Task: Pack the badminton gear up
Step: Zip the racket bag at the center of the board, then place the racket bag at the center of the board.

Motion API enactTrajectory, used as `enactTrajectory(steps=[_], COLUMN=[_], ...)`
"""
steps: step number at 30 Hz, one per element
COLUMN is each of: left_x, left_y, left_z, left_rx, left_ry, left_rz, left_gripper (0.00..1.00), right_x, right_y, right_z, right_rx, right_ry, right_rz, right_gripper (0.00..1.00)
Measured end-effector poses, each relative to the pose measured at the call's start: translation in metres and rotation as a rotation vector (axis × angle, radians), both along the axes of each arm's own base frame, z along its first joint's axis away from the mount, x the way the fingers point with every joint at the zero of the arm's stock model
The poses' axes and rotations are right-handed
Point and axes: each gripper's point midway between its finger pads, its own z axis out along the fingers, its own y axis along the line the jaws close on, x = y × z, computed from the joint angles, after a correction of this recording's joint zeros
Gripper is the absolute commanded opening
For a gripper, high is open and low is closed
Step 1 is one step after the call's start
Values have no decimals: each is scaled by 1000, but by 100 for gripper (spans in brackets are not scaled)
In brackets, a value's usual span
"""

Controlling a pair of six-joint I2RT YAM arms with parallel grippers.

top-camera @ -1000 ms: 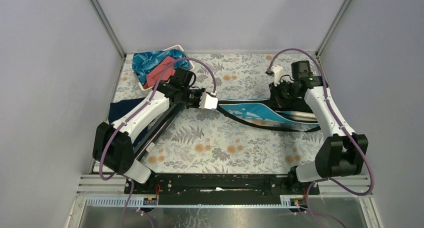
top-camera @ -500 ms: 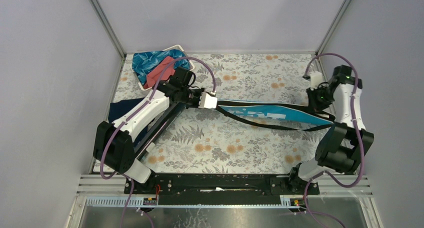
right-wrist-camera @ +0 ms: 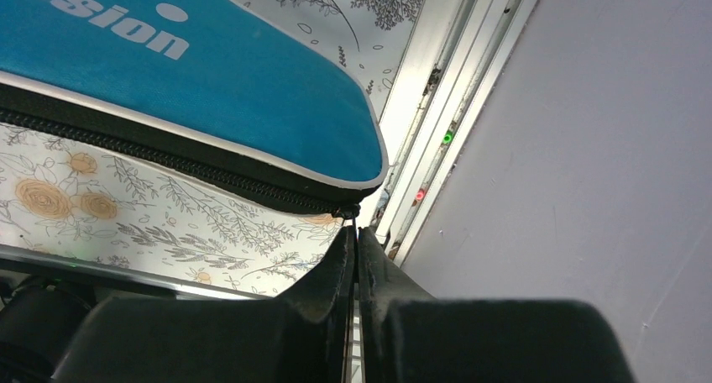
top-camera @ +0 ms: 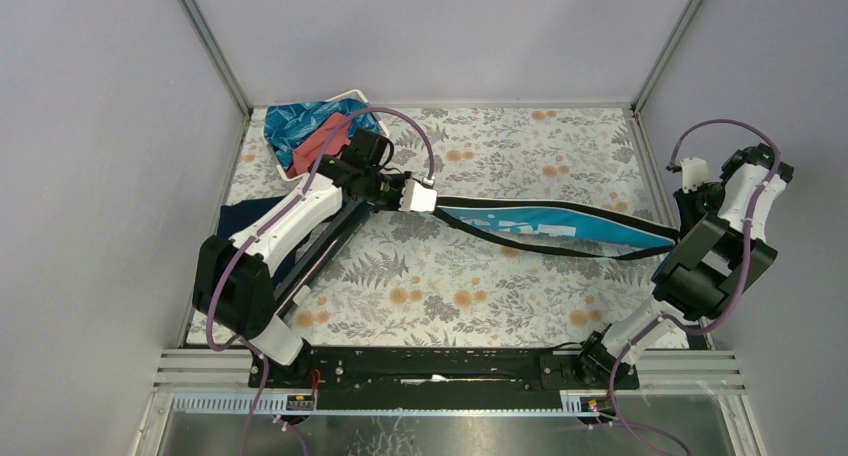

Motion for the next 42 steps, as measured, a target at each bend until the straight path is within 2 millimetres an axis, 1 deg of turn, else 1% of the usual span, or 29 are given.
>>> enactTrajectory(steps=[4,7,12,15,17,19,21,23,25,28,30,32,36,39,42], left_x=[3,3,3,4,5,6,6,7,9,15,24,34,47,56,64], left_y=[-3,-6,-7,-8,-9,-9,-9,-9,-9,-12,-16,-20,-23,-24,-26], left_z=[1,2,2,2,2,2,2,3,2,3,4,3,-1,-3,-5], left_rx=[-5,-13,-11,-12,-12,-13,-11,-12,-9,1,15,34,79,102,120], left_ry=[-2,2,10,15,16,14,7,-3,-13,-32,-58,-89,-153,-186,-216], left_rz=[-9,-17,-21,-23,-24,-30,-38,-47,-56,-73,-89,-111,-165,-190,-215], left_gripper=[0,0,0,0,0,0,4,6,9,11,14,16,18,20,22], right_x=[-4,-8,-14,-18,-17,-17,-16,-13,-10,-4,0,4,16,21,24], right_y=[-4,-5,-15,-16,-16,-16,-17,-21,-22,-15,-5,9,51,89,126], right_z=[-8,-22,-46,-53,-53,-53,-52,-49,-43,-24,-8,9,38,48,47], right_rx=[7,11,-15,-26,-27,-26,-29,-33,-27,-17,-12,-11,-10,13,57], right_ry=[18,38,75,90,88,85,80,62,35,-25,-69,-113,-202,-251,-270], right_rz=[7,9,9,13,13,15,15,22,24,41,65,102,215,311,398], right_gripper=[0,0,0,1,11,30,44,58,68,78,84,90,99,100,100])
